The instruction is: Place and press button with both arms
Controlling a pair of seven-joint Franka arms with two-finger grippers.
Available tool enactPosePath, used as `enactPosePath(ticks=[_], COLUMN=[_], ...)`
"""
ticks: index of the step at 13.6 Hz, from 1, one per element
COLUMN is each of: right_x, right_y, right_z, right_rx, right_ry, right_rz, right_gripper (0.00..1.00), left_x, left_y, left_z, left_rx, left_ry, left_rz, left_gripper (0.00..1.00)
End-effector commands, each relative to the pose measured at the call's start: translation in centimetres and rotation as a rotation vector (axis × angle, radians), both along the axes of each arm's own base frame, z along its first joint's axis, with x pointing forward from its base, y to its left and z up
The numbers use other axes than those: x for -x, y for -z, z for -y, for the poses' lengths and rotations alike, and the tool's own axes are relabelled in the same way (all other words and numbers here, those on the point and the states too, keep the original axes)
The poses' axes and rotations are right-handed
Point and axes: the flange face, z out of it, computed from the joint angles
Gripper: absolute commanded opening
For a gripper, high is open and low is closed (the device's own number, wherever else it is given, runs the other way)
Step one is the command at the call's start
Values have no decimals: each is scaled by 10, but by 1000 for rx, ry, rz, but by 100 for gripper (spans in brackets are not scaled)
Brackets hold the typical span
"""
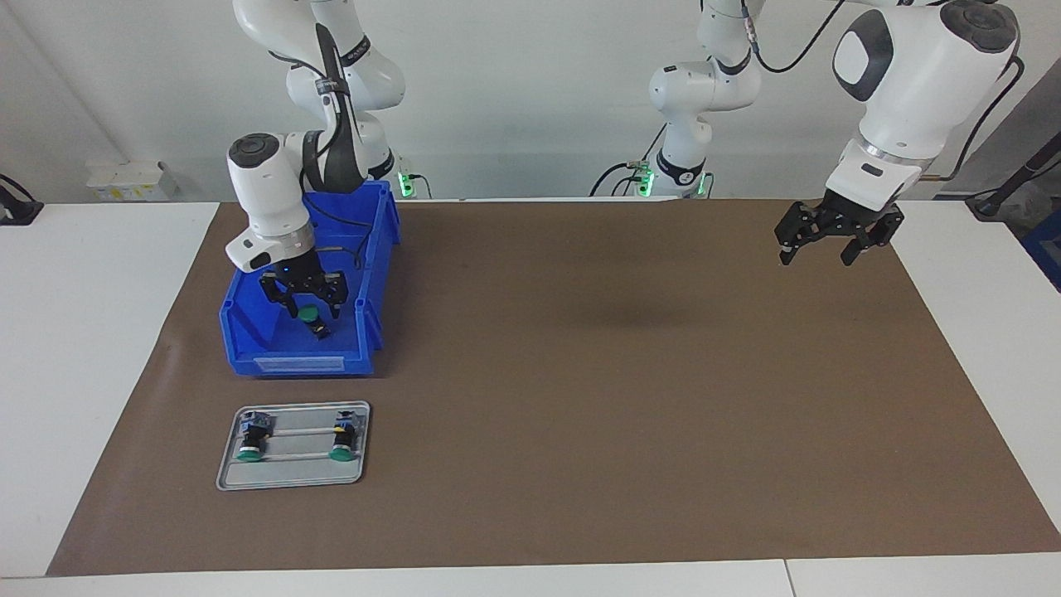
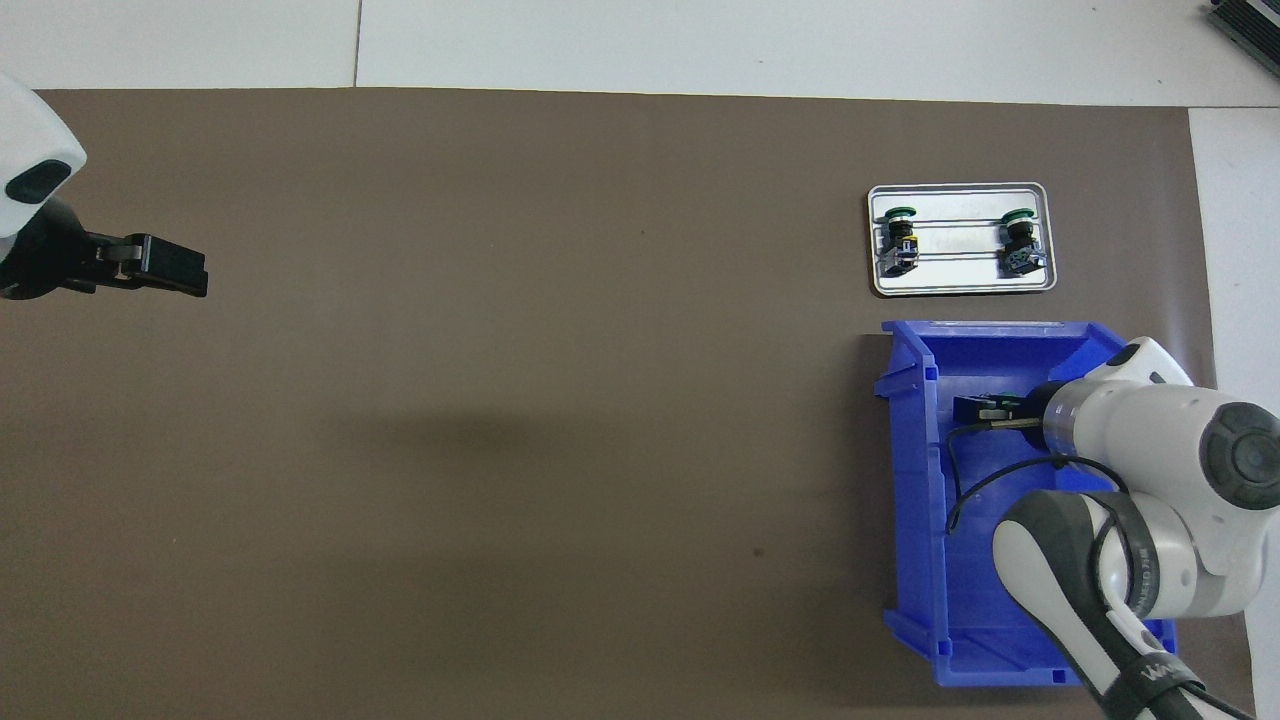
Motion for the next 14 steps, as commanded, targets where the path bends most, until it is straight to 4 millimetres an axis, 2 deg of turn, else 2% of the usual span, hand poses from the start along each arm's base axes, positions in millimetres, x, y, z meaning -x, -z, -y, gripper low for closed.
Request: enactPosePath(ticks=[1,5,8,11,14], right_x=[-7,-26,-40,-49,-54], right_y=[-31,-75,-118,-171,-236], right_z=[3,6,8,11,18], right_rx=[-15,-13,-12,-4,5], right_ry=[-6,-3,4,8,22], right_rz=[4,-30,-58,-81,-132], right_gripper=[100,100,100,100,100], left_x=[9,9,9,9,9], left_y=[-2,-2,-2,-2,-2], left_z=[-3,-3,-3,-3,-3], left_rx=[-20,-20,-20,-20,-20], left_ry=[-11,-11,-11,-11,-11], left_rz=[0,0,0,0,0], left_gripper=[100,100,100,100,100])
